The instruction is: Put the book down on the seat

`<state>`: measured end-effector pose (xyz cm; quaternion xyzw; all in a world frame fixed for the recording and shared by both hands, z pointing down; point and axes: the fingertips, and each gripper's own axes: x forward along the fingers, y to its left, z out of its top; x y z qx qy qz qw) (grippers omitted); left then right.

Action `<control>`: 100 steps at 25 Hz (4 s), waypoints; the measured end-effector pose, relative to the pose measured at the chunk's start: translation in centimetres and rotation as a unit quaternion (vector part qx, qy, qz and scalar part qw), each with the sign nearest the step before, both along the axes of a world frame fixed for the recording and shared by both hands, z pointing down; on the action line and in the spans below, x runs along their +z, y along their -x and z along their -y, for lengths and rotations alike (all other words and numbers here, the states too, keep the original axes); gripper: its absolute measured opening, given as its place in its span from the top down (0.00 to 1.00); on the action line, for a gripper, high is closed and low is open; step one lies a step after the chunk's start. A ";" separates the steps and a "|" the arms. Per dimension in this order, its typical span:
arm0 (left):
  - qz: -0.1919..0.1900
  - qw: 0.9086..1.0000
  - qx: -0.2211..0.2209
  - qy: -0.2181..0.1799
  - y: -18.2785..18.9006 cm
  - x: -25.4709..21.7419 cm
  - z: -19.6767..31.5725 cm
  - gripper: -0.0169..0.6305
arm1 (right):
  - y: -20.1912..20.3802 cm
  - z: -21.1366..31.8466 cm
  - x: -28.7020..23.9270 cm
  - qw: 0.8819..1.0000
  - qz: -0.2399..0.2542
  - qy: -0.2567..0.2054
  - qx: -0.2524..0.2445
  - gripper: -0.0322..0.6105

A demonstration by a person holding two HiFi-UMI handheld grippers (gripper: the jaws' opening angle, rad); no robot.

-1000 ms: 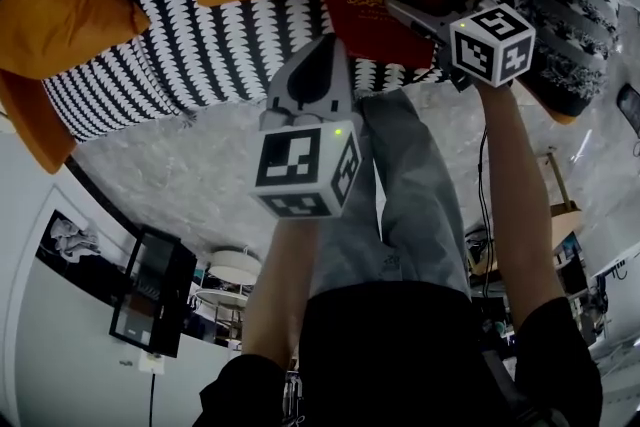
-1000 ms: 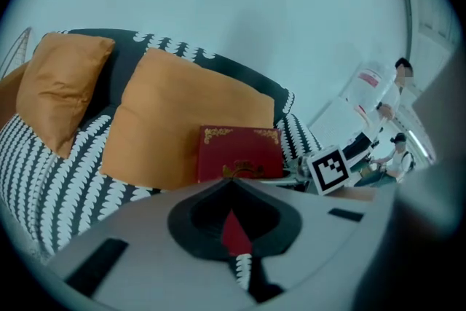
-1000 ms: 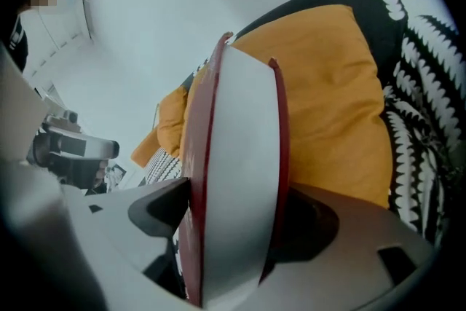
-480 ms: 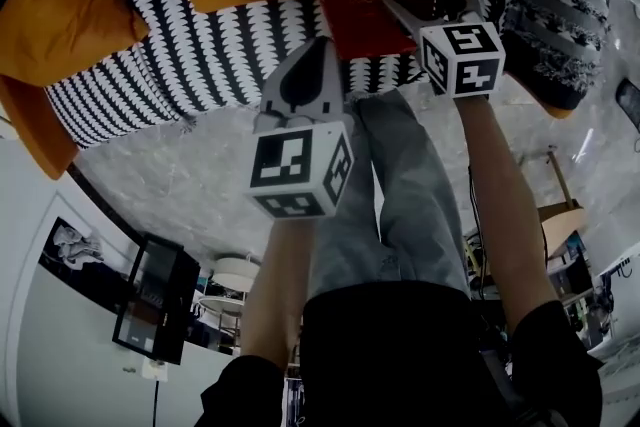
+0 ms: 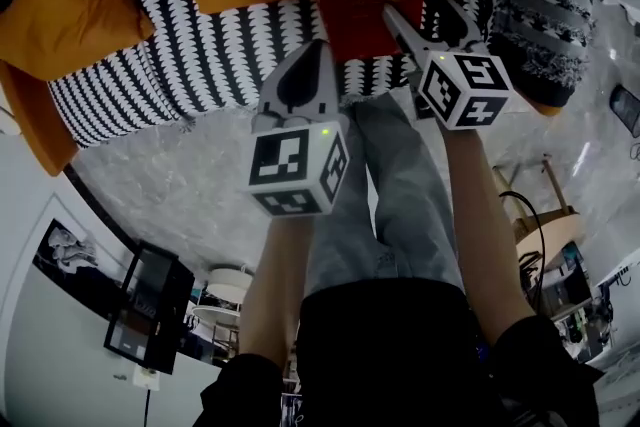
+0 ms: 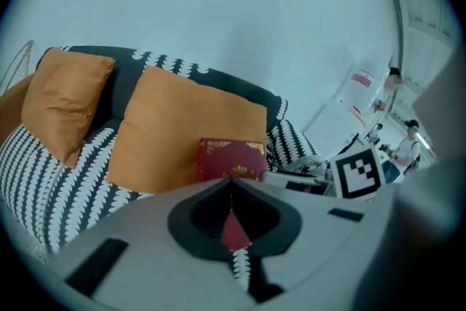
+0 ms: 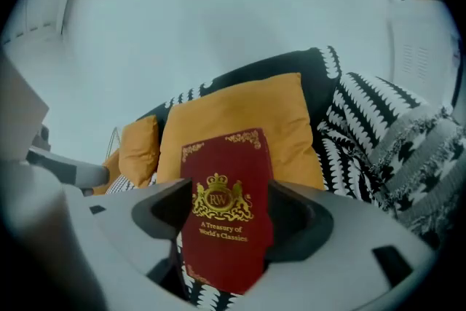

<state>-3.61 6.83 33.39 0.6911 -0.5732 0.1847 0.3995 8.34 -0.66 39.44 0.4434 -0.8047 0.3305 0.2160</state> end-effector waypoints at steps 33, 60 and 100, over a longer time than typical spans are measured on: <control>0.015 0.989 -0.053 -0.135 -3.6 -20.9 -2.2 0.95 | 1.1 -6.2 -26.5 0.987 0.039 -0.120 -0.095 0.93; 0.068 0.922 -0.039 -0.379 -4.2 -44.4 3.6 0.95 | -0.5 -1.5 -50.1 0.925 0.094 -0.362 -0.074 0.93; 0.076 0.923 -0.032 -0.376 -6.5 -43.6 2.4 0.95 | -1.0 -3.0 -49.8 0.917 0.090 -0.374 -0.104 0.93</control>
